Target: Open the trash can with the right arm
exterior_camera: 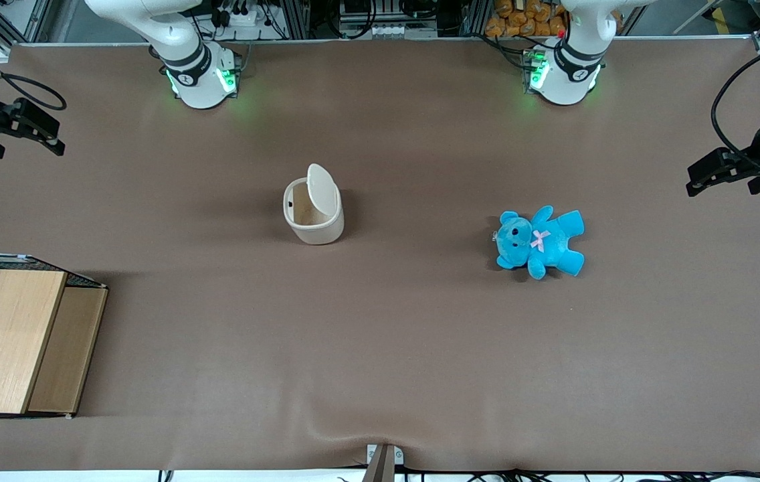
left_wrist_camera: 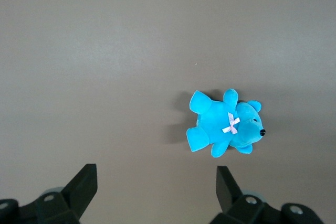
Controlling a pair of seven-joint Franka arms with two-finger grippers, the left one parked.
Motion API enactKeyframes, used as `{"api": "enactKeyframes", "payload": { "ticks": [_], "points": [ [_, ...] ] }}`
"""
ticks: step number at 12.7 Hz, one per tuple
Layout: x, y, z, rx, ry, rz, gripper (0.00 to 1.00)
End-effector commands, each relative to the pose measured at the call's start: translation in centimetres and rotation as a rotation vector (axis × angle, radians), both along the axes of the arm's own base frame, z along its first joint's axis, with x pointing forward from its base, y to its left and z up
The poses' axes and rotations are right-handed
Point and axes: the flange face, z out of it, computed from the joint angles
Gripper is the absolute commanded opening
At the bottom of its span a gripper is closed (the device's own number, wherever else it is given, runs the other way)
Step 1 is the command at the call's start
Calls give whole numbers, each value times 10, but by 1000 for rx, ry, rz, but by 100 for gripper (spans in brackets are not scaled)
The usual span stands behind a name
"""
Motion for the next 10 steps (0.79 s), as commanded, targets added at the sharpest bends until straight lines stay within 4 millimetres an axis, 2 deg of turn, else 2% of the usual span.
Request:
{"api": "enactKeyframes", "payload": {
  "ticks": [1,3,10],
  "points": [
    [-4,-4,14,-3,5,7,100],
    [-6,-4,22,-4,13,3,100],
    [-8,-2,22,-2,25,4,100]
  ]
}}
